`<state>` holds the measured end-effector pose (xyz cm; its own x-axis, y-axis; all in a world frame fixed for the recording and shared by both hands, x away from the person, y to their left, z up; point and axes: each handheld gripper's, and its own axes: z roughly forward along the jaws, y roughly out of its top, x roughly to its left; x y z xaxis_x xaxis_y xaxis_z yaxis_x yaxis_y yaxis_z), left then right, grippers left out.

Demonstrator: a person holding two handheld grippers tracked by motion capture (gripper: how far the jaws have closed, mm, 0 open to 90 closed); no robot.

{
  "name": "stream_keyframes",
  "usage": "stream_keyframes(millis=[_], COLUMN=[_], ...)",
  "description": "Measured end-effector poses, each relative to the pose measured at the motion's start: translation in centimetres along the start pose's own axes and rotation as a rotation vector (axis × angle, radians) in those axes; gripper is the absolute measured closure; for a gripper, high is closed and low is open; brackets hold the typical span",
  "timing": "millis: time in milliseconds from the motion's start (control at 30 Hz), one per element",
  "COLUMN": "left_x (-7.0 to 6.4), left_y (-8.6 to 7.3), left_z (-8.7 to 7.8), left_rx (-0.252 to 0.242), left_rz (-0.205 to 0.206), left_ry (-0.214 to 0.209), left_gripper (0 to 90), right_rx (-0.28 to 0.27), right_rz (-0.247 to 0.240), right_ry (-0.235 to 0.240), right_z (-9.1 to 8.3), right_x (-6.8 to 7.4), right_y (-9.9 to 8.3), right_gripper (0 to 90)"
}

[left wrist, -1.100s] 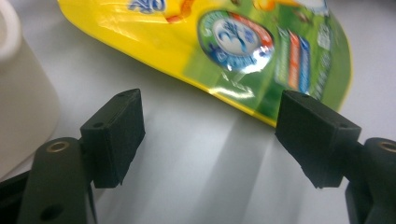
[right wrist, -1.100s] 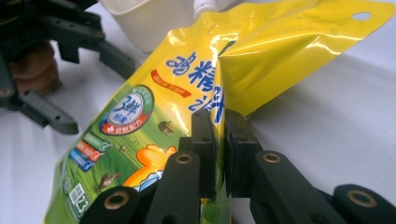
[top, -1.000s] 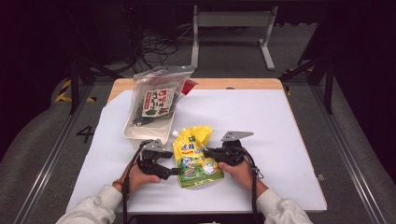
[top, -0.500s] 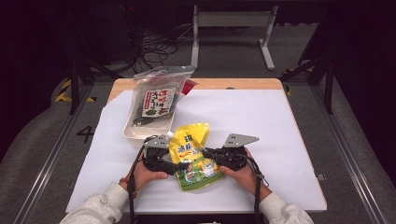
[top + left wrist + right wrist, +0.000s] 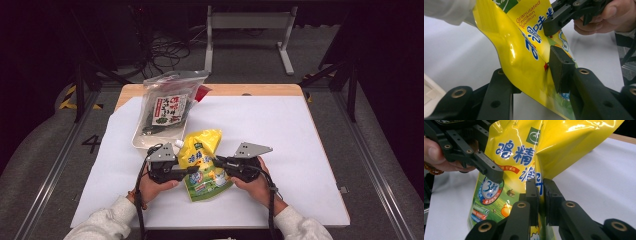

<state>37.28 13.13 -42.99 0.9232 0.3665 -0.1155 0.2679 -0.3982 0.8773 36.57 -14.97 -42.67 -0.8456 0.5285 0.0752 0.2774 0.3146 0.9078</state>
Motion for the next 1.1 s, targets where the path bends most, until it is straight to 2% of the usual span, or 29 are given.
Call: stream_keyframes(millis=[67, 133, 167, 200, 233, 333, 400, 467, 533, 633, 700, 800, 1000, 1100], left_x=[-0.1, -0.1, -0.1, 0.0, 0.0, -0.2, -0.1, -0.1, -0.3, -0.6, -0.6, -0.5, -0.4, -0.5], left_y=[0.1, 0.4, 0.5, 0.8, 0.8, 1.2, 1.4, 1.5, 1.7, 2.0, 2.1, 2.2, 2.6, 2.8], left_z=[-0.1, -0.4, -0.6, -0.8, -0.8, -1.1, -1.3, -1.5, -1.5, -1.5, -1.5, -1.6, -2.3, -2.7], left_rx=[-0.004, -0.015, -0.025, -0.046, -0.046, -0.054, -0.061, -0.063, -0.060, -0.056, -0.057, -0.059, -0.078, -0.086], left_rz=[0.004, 0.013, 0.018, 0.014, 0.014, 0.039, 0.036, 0.046, 0.063, 0.092, 0.105, 0.105, 0.119, 0.134], left_ry=[0.009, 0.011, 0.013, 0.012, 0.012, 0.015, 0.004, -0.005, -0.008, -0.021, -0.024, -0.030, -0.030, -0.026], left_gripper=[65.9, 69.9, 73.1, 79.8, 85.2, 86.3, 86.6, 87.0, 87.1, 87.2, 87.2, 87.2, 87.4, 87.6], right_rx=[-0.005, -0.017, -0.022, -0.027, -0.027, -0.043, -0.044, -0.052, -0.053, -0.039, -0.022, -0.005, 0.038, 0.051], right_rz=[-0.005, -0.004, -0.007, -0.007, -0.007, -0.012, -0.018, -0.010, -0.006, -0.007, -0.018, -0.031, -0.051, -0.039], right_ry=[-0.005, -0.005, -0.008, -0.012, -0.012, -0.018, -0.025, -0.044, -0.033, -0.042, -0.044, -0.053, -0.105, -0.115], right_z=[0.0, -0.1, -0.2, -0.3, -0.3, -0.8, -1.0, -1.2, -1.5, -1.8, -2.2, -3.1, -5.8, -6.6], right_x=[0.0, 0.1, 0.1, 0.1, 0.1, 0.2, 0.3, 0.3, 0.2, 0.3, 0.3, 0.4, 0.1, -0.1], right_y=[0.1, 0.3, 0.4, 0.5, 0.5, 0.8, 1.0, 1.0, 1.0, 1.2, 1.4, 1.4, 0.4, -0.3], right_gripper=[82.6, 81.9, 80.5, 78.7, 78.7, 75.2, 72.6, 66.0, 64.5, 52.7, 50.8, 40.3, 33.1, 31.9])
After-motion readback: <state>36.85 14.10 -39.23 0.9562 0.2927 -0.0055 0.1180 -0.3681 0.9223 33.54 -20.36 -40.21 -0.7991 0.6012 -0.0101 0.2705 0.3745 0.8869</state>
